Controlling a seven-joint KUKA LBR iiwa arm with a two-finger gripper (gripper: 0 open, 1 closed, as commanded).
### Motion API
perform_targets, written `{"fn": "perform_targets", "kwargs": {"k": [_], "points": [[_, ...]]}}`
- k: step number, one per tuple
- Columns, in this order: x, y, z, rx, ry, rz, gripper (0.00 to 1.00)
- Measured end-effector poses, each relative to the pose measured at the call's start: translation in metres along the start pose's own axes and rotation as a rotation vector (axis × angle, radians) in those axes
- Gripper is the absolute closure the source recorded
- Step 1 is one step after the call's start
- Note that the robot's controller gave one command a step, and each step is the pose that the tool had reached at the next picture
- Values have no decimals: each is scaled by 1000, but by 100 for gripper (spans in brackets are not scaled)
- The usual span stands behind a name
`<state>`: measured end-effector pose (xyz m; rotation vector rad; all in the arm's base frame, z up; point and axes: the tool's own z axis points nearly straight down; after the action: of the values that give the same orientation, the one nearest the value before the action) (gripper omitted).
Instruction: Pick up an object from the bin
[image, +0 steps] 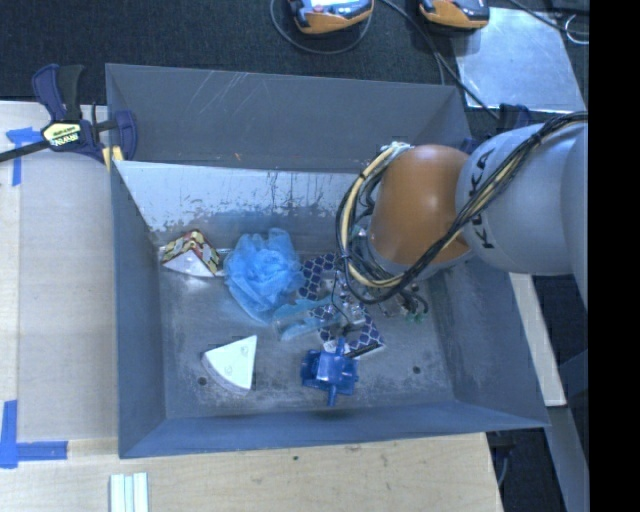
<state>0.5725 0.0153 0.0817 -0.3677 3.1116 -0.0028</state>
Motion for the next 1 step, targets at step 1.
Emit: {"fn": "perform_targets", "kwargs": {"k": [1], "points": [[0,0,0,0,0,0,100]]}}
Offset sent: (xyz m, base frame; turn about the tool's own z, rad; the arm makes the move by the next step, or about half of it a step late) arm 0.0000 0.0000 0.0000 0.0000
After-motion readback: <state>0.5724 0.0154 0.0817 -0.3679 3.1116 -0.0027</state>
